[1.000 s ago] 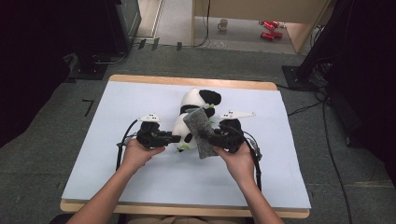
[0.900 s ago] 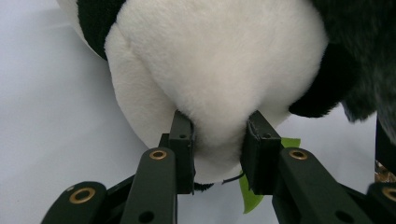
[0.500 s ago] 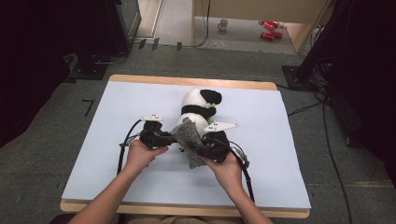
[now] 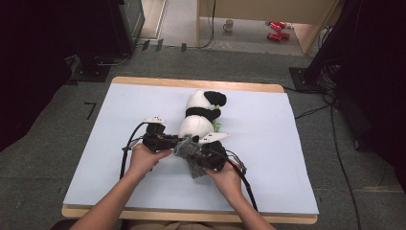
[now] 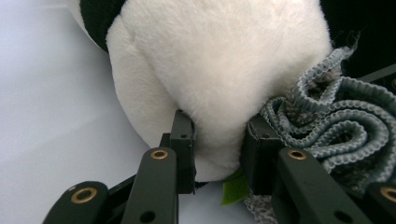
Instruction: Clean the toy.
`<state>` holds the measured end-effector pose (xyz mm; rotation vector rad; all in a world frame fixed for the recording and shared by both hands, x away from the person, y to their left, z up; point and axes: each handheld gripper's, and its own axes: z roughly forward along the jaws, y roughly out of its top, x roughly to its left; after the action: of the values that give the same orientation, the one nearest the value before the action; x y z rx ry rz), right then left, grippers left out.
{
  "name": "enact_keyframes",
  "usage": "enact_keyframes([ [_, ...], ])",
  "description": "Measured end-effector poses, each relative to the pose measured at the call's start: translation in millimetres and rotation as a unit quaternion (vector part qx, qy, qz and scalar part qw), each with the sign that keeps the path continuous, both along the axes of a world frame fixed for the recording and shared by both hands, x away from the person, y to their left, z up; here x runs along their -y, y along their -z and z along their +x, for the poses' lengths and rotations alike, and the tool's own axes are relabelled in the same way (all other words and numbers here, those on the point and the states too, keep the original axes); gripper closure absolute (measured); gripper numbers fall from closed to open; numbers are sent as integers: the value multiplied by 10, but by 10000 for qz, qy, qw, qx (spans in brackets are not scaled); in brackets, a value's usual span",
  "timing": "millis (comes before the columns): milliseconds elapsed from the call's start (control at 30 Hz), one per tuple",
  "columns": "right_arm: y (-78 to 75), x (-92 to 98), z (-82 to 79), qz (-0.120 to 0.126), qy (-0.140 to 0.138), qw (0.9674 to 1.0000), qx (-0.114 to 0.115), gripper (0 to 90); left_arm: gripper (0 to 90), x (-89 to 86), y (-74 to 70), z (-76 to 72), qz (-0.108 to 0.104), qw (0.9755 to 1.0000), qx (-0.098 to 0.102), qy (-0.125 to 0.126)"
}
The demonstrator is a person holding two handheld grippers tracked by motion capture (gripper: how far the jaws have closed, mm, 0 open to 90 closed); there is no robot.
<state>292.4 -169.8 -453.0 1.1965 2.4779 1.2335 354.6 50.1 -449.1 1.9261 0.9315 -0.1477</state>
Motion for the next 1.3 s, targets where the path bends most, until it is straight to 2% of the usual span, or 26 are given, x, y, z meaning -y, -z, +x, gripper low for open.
enact_keyframes([
  [133, 72, -1, 15, -165, -11, 9998, -96, 766, 697, -9, -13, 5, 43, 10000, 20, 3],
  [233, 152, -12, 42, -406, -49, 9986, -337, 765, 695, -29, -20, 15, 17, 10000, 20, -25],
  [333, 149, -10, 51, -438, -93, 9981, -417, 763, 693, -34, -16, 17, 22, 10000, 73, -1],
  [467, 30, -12, 12, -603, -338, 9974, -207, 761, 691, -63, -10, 35, -8, 10000, 53, -16],
  [600, -113, 34, -18, -478, -456, 9978, -48, 762, 691, -79, -14, 45, 3, 10000, 80, -28],
  [733, -297, 103, -40, -325, -415, 9985, 126, 763, 690, -83, -13, 47, 7, 10000, 93, -21],
  [900, -517, 230, -58, 185, -264, 9988, 375, 764, 688, -64, -4, 39, 62, 9999, 141, 19],
  [967, -635, 298, -73, 411, -116, 9975, 569, 764, 688, -52, -3, 33, 81, 9999, 142, 40],
  [1033, -712, 344, -86, 516, -14, 9961, 717, 764, 688, -40, -1, 26, 90, 9998, 156, 47],
  [1133, -752, 390, -75, 564, 119, 9951, 801, 764, 688, -16, -2, 10, 94, 9998, 162, 61],
  [1300, -666, 357, -2, 565, 202, 9959, 677, 764, 687, -4, 2, 6, 128, 9997, 176, 109],
])
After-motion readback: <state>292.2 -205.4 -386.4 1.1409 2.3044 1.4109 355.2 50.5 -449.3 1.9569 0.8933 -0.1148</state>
